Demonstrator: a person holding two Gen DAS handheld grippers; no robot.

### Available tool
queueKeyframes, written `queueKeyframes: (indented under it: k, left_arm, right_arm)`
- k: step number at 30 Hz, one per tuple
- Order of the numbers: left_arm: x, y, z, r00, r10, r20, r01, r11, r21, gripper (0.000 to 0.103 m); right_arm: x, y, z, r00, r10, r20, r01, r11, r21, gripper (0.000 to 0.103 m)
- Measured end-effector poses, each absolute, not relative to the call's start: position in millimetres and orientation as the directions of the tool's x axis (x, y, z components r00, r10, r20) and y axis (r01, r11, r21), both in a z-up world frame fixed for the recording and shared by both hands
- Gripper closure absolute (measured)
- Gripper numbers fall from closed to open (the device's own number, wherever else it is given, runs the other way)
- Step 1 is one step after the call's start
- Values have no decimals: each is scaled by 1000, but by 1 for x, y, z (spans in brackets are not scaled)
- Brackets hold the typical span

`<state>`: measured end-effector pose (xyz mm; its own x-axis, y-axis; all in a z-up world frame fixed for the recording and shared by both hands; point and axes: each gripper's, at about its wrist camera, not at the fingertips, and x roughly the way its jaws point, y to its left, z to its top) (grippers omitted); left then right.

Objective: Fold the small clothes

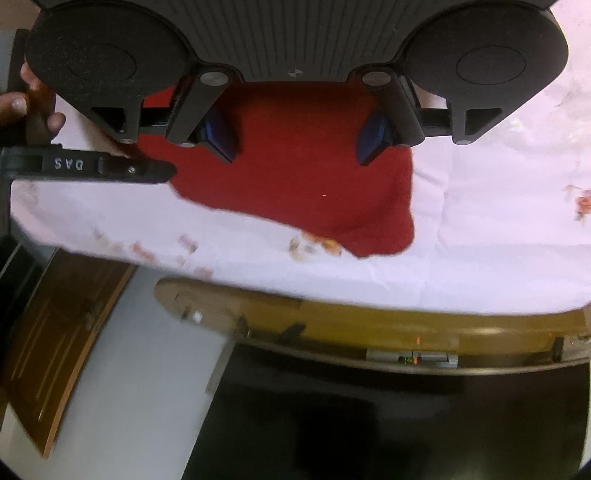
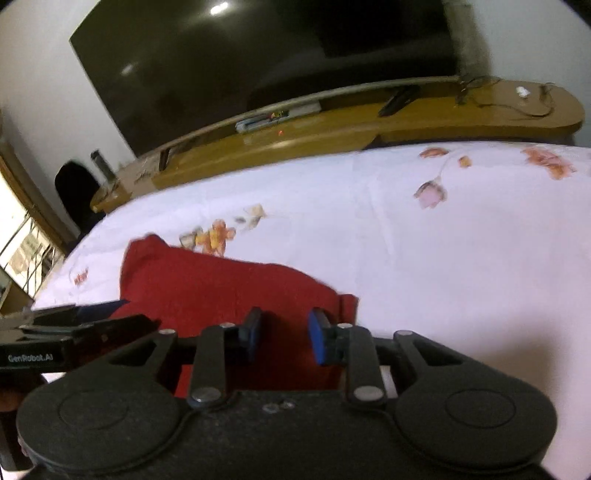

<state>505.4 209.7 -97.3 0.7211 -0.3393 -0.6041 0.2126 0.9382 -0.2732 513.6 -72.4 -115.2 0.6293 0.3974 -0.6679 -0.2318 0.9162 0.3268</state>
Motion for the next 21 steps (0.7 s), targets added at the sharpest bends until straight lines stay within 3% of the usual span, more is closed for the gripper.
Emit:
queueKeyframes:
  k: [4,8,10,11,12,13,15,17,21]
  left_arm:
    - [457,212,-84,738,-392,-548,246,914,-323,32]
    - [446,192,-107,732,-343,-589,264,939,-219,32]
    - [445,186,-110,743,-315,-590,268,948,-169,32]
    - [444,187,-107,739,-317,-595,271,948,-168,32]
    - [443,188,-102,733,-317,-602,276,947,-161,32]
    - [439,192,-96,730,-316,-606,271,948,-167,32]
    - [421,204,-83,738,-337,-585,271,942,-200,32]
    - [396,216,-78,747,-331,-577,260,944,-204,32]
    - [374,216,-114,680,-283,-676,242,957,-158,32]
  right_arm:
    - [463,-88,-87,674,422,-606,-289,906,309,76]
    - [440,-77,-100,652,402,-643,-330,914,237,77]
    - [443,-75,-121,643,360,-676,-313,929,197,71]
    - [445,-77,-123,646,358,-674,-300,931,206,64]
    - [448,-81,-122,642,360,-677,-282,932,227,64]
    - [449,-83,-120,635,361,-683,-263,932,249,64]
    - [442,-83,-109,639,358,-681,-263,933,244,74]
    - [423,-87,-93,661,369,-653,-289,929,233,74]
    - [392,-94,-93,635,413,-653,-323,910,261,74]
